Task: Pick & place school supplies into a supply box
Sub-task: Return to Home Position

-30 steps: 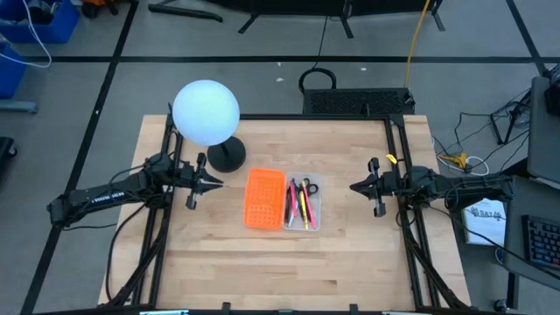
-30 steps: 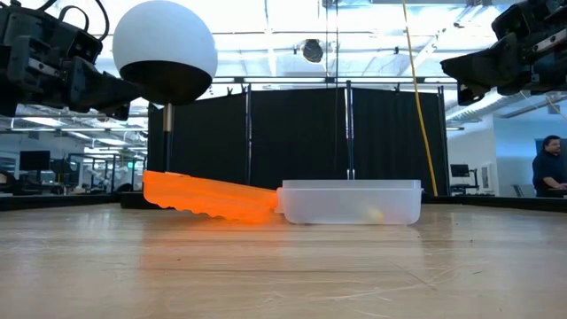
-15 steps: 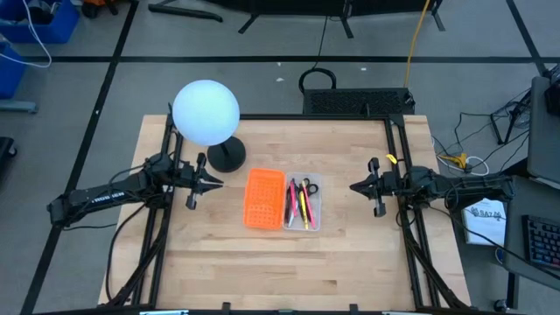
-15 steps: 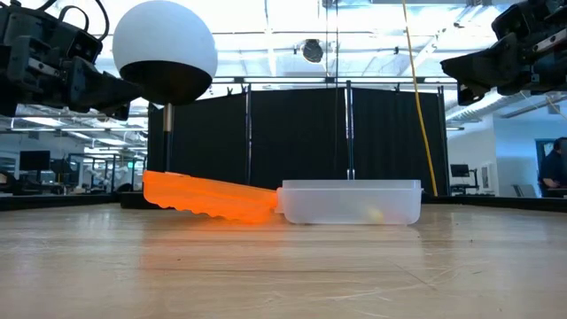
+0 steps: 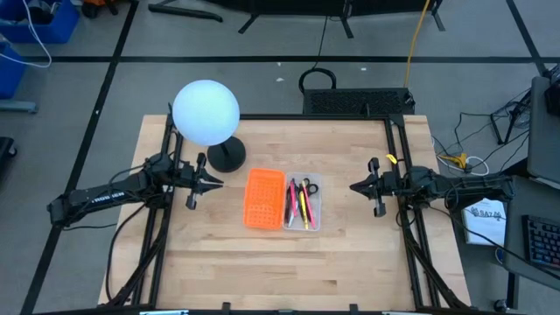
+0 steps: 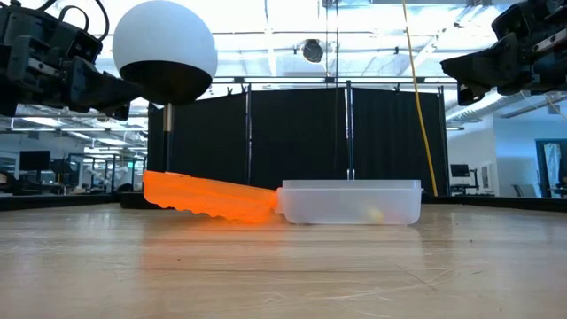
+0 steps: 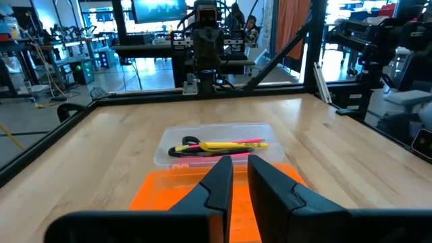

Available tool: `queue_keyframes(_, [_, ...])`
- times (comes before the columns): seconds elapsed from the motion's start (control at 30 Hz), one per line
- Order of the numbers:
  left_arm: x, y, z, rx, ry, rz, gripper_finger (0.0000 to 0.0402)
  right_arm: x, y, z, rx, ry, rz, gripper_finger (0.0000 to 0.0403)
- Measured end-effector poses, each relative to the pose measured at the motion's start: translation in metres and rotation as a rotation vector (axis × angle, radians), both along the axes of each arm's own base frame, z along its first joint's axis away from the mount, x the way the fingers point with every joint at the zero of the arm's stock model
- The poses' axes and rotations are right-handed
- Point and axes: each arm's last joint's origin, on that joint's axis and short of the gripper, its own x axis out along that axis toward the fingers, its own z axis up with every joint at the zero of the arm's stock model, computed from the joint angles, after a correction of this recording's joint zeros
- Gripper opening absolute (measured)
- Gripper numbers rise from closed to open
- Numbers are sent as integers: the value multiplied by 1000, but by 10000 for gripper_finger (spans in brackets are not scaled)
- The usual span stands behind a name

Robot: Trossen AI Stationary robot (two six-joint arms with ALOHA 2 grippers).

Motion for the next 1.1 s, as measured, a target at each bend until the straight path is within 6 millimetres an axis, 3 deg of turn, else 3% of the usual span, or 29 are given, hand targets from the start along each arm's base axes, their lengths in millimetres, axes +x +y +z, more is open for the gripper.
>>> queue_keyframes(1.1, [0, 0, 0, 1, 0, 13, 51, 0, 0, 0, 0, 0, 0, 0])
